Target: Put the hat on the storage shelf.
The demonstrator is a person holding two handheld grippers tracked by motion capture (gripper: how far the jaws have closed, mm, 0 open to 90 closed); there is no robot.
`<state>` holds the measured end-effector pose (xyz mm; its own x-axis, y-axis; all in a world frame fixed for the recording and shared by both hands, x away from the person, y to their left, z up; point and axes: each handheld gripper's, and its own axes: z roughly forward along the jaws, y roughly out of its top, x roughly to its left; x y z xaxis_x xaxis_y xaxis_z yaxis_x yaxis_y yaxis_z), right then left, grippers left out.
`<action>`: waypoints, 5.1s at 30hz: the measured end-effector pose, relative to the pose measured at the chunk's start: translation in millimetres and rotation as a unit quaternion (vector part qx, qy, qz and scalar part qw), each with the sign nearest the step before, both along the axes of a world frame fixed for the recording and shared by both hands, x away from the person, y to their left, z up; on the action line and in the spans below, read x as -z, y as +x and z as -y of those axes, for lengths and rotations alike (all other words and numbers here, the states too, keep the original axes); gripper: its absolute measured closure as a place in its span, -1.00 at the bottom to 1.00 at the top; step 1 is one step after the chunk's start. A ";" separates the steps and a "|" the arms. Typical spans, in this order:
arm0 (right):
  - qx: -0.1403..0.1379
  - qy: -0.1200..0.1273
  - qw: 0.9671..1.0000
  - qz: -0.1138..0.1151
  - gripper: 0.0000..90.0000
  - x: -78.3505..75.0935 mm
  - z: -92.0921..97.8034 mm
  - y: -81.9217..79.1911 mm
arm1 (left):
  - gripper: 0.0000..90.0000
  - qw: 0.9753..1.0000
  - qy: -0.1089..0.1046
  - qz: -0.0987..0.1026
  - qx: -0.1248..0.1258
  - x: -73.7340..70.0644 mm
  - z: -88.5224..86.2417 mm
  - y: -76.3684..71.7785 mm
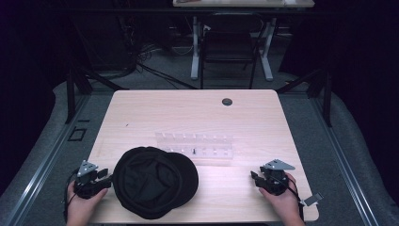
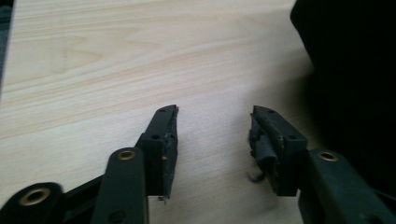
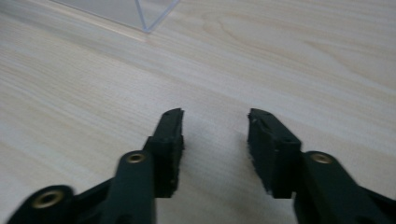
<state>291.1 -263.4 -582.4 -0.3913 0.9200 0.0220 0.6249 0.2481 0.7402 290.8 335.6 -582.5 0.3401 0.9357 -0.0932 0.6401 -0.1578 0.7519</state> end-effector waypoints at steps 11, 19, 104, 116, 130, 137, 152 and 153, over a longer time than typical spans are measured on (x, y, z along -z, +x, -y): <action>0.022 -0.006 0.999 0.028 0.21 -14.8 0.6 -10.4 | 0.04 1.000 -0.029 0.006 -0.008 -13.9 -2.8 -11.5; 0.039 0.008 0.999 0.025 0.26 -17.6 8.3 -11.0 | 0.14 0.998 -0.054 -0.007 -0.012 -20.7 -6.6 -15.5; 0.047 0.060 0.997 -0.011 0.17 -13.0 12.9 -9.4 | 0.43 0.947 -0.131 -0.293 0.014 -51.9 4.7 25.2; 0.049 0.063 0.997 -0.012 0.16 -13.1 12.9 -9.1 | 0.66 0.942 -0.122 -0.312 0.013 -49.3 9.9 31.3; 0.049 0.063 0.997 -0.013 0.15 -13.3 13.7 -9.0 | 0.89 0.938 -0.130 -0.321 0.012 -52.7 12.7 33.8; 0.049 0.064 0.997 -0.014 0.14 -13.7 14.3 -9.0 | 0.90 0.937 -0.129 -0.324 0.020 -59.0 11.5 34.4; 0.051 0.068 0.996 -0.013 0.13 -13.7 14.9 -9.2 | 0.90 0.932 -0.156 -0.328 0.020 -75.1 8.6 33.6; 0.051 0.068 0.996 -0.013 0.13 -13.7 14.9 -9.2 | 0.90 0.931 -0.158 -0.328 0.020 -76.5 8.8 33.6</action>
<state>281.9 -278.2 -568.7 -0.2927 0.9432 0.1574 0.6613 0.0807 0.7458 324.3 326.7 -506.1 0.1478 0.8144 -0.5611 0.9763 -0.0295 0.2143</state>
